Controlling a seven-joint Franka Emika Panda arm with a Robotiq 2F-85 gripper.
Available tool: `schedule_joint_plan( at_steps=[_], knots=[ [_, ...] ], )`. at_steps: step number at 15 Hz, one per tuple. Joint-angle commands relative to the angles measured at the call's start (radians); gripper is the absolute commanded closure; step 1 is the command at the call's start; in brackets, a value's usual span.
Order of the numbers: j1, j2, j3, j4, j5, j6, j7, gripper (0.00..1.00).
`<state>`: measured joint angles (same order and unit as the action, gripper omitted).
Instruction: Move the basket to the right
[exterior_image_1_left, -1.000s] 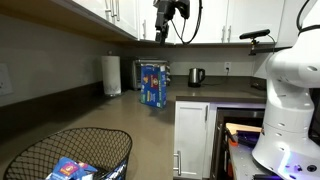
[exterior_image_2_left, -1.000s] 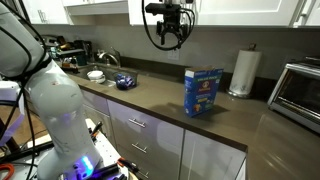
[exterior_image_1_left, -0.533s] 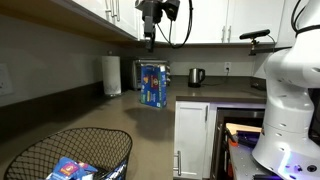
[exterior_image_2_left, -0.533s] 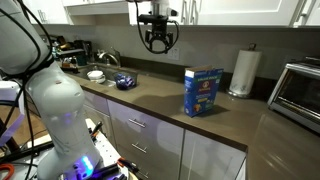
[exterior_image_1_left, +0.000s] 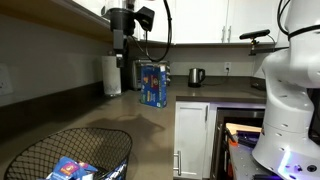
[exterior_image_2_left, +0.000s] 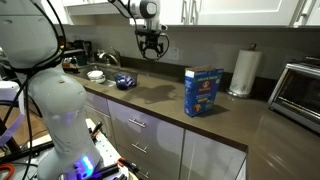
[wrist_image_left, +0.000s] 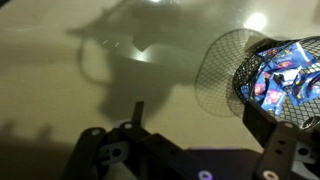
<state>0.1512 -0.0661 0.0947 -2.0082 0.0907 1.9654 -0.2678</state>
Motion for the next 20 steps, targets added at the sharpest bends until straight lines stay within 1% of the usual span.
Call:
schedule_joint_plan(
  at_steps=[1,3,5,7,10,11,13,16,17,19,20],
  knots=[
    [-0.007,0.014,0.011,0.010,0.001,0.003,0.000,0.00],
    [-0.007,0.022,0.012,0.017,0.001,0.003,0.000,0.00],
    [0.007,0.025,0.028,-0.014,0.023,0.036,0.026,0.00],
    [0.024,-0.002,0.055,-0.080,0.014,0.065,0.074,0.00],
    [0.058,-0.029,0.097,-0.179,0.067,0.161,0.156,0.00],
    [0.068,-0.028,0.107,-0.196,0.091,0.191,0.172,0.00],
    [0.089,-0.010,0.128,-0.231,0.137,0.300,0.203,0.00],
    [0.097,0.058,0.138,-0.201,0.153,0.428,0.219,0.00],
    [0.096,0.084,0.136,-0.181,0.156,0.452,0.212,0.00],
    [0.092,0.129,0.133,-0.151,0.158,0.481,0.204,0.04],
    [0.088,0.150,0.131,-0.137,0.162,0.484,0.197,0.03]
  ],
)
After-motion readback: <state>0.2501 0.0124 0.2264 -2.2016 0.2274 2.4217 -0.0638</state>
